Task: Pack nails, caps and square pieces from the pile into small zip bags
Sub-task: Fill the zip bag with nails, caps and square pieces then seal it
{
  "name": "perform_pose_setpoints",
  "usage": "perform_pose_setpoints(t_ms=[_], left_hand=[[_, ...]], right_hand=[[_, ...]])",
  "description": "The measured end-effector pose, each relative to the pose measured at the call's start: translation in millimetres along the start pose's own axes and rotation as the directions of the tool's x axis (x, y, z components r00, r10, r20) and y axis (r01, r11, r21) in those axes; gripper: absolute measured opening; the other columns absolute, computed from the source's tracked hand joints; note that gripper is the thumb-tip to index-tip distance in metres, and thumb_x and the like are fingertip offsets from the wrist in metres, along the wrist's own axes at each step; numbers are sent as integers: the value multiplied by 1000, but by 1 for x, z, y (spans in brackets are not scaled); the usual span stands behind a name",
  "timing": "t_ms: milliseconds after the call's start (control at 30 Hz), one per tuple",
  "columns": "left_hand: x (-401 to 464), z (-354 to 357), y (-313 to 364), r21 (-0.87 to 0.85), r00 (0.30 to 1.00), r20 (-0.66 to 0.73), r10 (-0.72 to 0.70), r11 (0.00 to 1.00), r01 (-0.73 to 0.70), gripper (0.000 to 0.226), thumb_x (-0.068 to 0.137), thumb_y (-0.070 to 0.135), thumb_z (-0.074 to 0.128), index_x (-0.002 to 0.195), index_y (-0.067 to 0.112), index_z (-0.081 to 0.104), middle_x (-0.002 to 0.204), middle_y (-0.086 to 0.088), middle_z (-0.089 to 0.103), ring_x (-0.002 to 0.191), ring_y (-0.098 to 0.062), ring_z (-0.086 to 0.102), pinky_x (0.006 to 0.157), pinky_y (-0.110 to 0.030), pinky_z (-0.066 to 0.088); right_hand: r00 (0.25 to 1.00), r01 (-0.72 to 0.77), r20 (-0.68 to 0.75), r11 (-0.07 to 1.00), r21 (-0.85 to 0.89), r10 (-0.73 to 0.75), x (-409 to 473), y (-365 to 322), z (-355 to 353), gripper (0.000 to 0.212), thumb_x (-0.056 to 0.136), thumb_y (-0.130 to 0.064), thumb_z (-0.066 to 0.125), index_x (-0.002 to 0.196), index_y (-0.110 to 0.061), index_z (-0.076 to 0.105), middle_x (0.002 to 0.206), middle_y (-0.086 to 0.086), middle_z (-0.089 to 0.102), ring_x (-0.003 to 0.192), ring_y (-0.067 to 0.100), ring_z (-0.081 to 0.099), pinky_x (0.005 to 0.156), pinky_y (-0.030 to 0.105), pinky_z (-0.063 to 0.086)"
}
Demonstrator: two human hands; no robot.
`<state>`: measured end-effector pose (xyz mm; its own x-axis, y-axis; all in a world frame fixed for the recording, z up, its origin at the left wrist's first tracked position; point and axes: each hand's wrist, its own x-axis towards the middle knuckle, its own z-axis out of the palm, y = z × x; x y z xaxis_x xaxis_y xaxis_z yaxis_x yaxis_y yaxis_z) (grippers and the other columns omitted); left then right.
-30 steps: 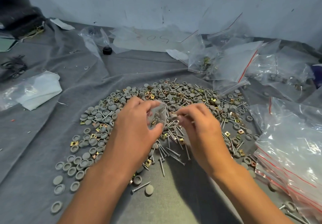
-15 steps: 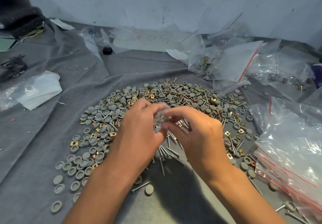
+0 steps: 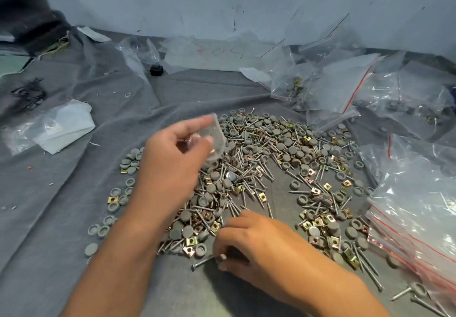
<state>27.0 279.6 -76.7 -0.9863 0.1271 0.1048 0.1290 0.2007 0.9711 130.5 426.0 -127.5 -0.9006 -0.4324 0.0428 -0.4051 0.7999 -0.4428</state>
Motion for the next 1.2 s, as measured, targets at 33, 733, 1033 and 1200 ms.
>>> perform_pose_setpoints(t_ms=[33,733,1033,1200], left_hand=[[3,-6,4,-236,995,18,-100,967,101,26,92,16,67,110,34,75,98,8,76,74,2,69,60,-14,54],[1,-2,5,-292,927,372,-49,942,167,28,85,20,63,110,22,77,112,0,75,105,-17,71,91,-38,56],[1,5,2,-230,777,625,72,968,95,41,80,33,46,99,16,79,100,-11,74,86,-15,61,80,-31,45],[3,4,-3,-262,784,617,62,956,131,41,81,35,50,107,21,78,81,7,69,87,-10,66,89,-34,49]], right_hand=[[1000,-16,-21,999,50,17,-1,2,-3,10,95,-41,61,105,-38,60,103,-19,59,98,0,50,83,26,50],[636,155,-729,882,444,255,5,17,-54,13,91,-20,70,104,-23,72,96,-11,73,83,13,68,69,21,51],[782,69,-610,991,-116,-126,5,9,-70,12,99,-25,67,104,-18,76,100,-8,71,88,21,56,78,35,46],[844,-23,-532,986,-167,-70,-6,18,-80,26,100,-45,57,102,-27,75,114,-7,59,104,18,45,90,30,42]])
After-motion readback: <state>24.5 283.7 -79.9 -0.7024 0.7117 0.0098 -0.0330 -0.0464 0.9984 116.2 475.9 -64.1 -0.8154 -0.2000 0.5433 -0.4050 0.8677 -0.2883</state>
